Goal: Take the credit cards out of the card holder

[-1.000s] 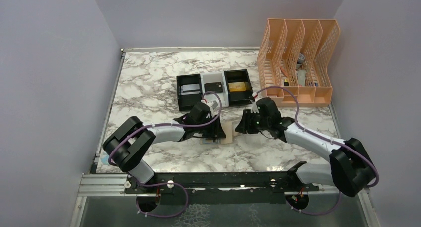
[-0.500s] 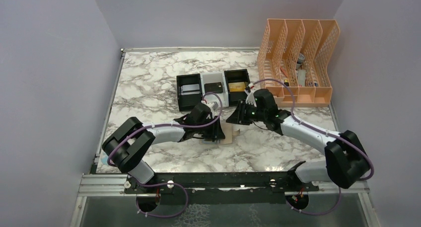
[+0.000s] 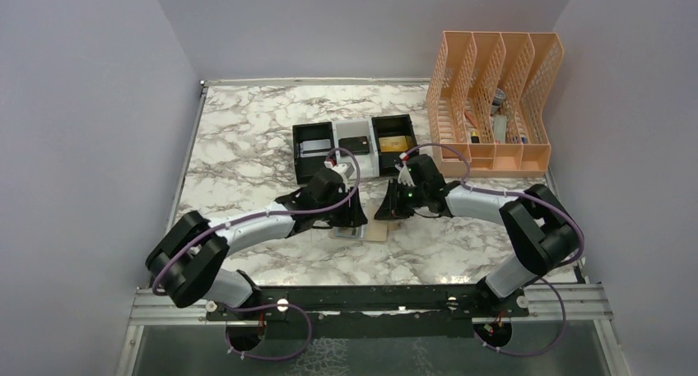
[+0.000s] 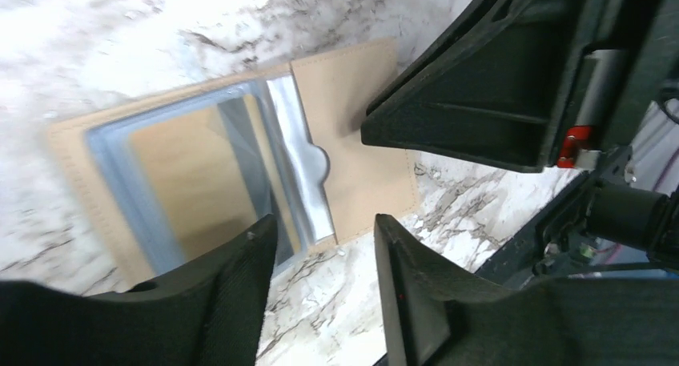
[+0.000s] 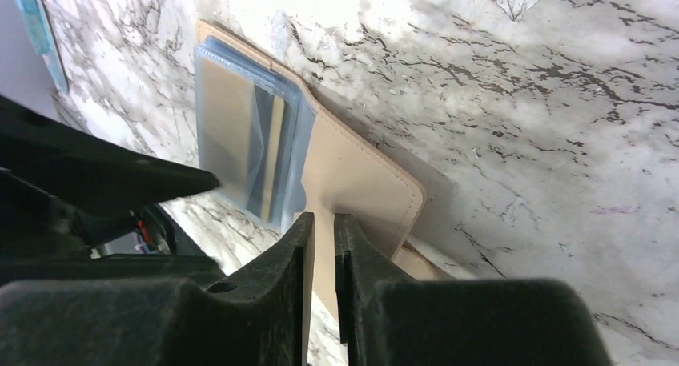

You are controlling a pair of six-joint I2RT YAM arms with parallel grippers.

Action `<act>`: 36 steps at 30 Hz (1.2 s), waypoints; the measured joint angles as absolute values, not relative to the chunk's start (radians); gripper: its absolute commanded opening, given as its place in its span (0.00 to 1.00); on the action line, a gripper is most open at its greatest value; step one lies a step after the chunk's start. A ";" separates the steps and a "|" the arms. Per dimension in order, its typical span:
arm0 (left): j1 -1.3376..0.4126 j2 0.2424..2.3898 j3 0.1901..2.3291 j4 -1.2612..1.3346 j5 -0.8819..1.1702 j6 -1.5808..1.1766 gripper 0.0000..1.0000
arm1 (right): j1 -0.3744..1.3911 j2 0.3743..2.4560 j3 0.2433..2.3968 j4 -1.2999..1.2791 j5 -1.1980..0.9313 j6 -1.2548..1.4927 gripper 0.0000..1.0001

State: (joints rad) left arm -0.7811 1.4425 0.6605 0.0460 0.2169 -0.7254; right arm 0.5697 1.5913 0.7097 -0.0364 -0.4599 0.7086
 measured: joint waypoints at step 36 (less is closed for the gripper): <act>-0.778 1.410 0.665 -0.097 0.039 -0.709 0.46 | 0.618 1.593 0.747 -0.062 -0.448 0.630 0.26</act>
